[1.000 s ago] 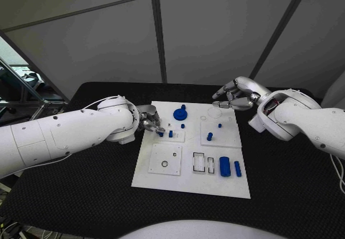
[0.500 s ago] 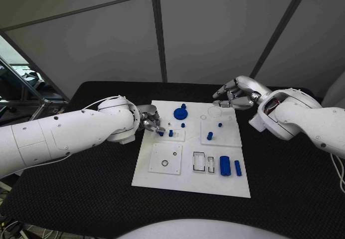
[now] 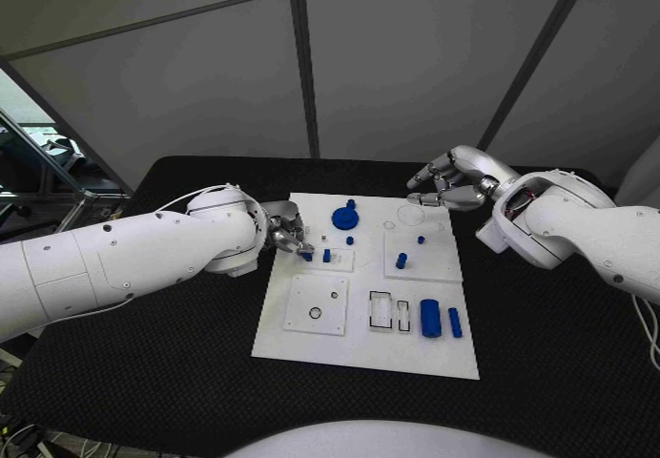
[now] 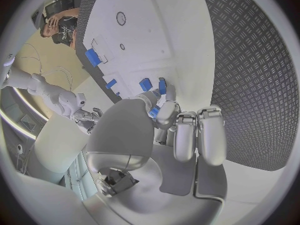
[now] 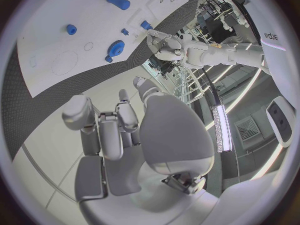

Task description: Assemble the parts on the task board

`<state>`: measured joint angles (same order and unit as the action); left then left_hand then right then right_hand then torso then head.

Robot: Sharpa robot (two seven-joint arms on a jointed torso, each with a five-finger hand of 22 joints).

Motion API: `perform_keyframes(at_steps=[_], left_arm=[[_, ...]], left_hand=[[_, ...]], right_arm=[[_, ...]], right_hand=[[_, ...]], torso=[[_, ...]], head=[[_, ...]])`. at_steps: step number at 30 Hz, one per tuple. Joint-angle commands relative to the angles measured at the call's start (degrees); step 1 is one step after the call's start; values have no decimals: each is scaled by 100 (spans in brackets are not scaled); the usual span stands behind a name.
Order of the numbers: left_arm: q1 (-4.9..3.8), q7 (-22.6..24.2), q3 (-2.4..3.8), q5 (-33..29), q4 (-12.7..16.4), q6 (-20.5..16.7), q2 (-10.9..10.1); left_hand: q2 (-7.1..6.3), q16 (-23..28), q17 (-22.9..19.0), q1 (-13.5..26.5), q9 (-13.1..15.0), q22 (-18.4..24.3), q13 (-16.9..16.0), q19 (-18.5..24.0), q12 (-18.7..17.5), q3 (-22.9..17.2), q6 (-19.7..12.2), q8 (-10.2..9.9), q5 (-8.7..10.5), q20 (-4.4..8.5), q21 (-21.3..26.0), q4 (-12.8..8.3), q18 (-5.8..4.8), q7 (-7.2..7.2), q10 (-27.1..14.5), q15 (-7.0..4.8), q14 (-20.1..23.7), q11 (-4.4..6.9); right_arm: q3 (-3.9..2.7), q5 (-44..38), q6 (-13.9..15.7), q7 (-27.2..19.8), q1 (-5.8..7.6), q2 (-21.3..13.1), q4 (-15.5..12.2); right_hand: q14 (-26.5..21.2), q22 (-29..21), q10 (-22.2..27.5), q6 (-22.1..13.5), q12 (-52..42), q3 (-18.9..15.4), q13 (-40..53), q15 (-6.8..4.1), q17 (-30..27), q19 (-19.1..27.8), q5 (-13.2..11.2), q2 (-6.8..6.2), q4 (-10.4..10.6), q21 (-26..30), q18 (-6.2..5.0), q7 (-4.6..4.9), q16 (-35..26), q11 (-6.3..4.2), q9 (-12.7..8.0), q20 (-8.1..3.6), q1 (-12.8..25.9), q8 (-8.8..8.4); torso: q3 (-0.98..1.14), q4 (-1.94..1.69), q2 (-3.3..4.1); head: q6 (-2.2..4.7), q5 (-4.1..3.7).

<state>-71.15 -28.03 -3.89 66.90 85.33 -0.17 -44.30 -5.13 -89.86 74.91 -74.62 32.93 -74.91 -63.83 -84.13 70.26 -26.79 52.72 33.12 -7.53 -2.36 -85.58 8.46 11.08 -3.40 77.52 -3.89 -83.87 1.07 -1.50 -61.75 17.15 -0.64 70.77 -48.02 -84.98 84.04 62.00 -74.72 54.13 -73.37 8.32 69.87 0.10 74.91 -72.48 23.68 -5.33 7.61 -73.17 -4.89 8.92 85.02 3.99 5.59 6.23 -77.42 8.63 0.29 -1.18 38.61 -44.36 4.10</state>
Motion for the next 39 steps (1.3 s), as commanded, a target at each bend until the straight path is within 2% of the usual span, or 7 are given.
perform_keyframes(at_steps=[1,17,29,39], left_arm=[[-3,-97,3,123,14,-127,-3],[2,-46,4,131,53,-53,17],[3,28,4,131,38,235,37],[3,49,4,131,11,257,77]], left_hand=[[-67,-14,1509,-8,17,-1171,6,-330,-27,-661,6,40,-23,37,-32,-625,-986,32,41,-43,-613,11],[-95,-14,1509,20,45,-1181,10,-338,-31,-740,4,58,-22,37,-42,-636,-989,33,51,-44,-613,13],[-223,-14,1509,51,96,-1190,124,-342,-120,-898,1,82,-65,41,-45,-710,-991,28,27,-45,-613,14],[-256,-14,1509,66,112,-1193,179,-344,-164,-960,11,91,-99,41,-46,-727,-991,24,14,-44,-613,12]], right_arm=[[-5,-12,-7,-58,11,0,-5],[-5,-10,-16,-57,11,1,-4],[-5,-8,-26,-53,11,-3,-8],[-5,-7,-23,-53,11,-3,-9]], right_hand=[[369,-7,-7,47,-30,30,-2,-43,504,-30,19,23,12,33,-91,-2,-33,-8,-7,-28,18,34],[369,-7,-7,47,-30,30,-2,-43,504,-30,19,23,12,33,-91,-2,-33,-8,-7,-28,18,34],[369,-7,-7,47,-30,30,-2,-43,504,-30,19,23,12,33,-91,-2,-33,-8,-7,-28,18,34],[369,-7,-7,47,-30,30,-2,-43,504,-30,19,23,12,33,-91,-2,-33,-8,-7,-28,18,34]], torso=[[0,2,2],[2,2,1],[2,0,0],[3,2,3]], head=[[1,1],[-9,-17],[-22,-8],[-28,-22]])
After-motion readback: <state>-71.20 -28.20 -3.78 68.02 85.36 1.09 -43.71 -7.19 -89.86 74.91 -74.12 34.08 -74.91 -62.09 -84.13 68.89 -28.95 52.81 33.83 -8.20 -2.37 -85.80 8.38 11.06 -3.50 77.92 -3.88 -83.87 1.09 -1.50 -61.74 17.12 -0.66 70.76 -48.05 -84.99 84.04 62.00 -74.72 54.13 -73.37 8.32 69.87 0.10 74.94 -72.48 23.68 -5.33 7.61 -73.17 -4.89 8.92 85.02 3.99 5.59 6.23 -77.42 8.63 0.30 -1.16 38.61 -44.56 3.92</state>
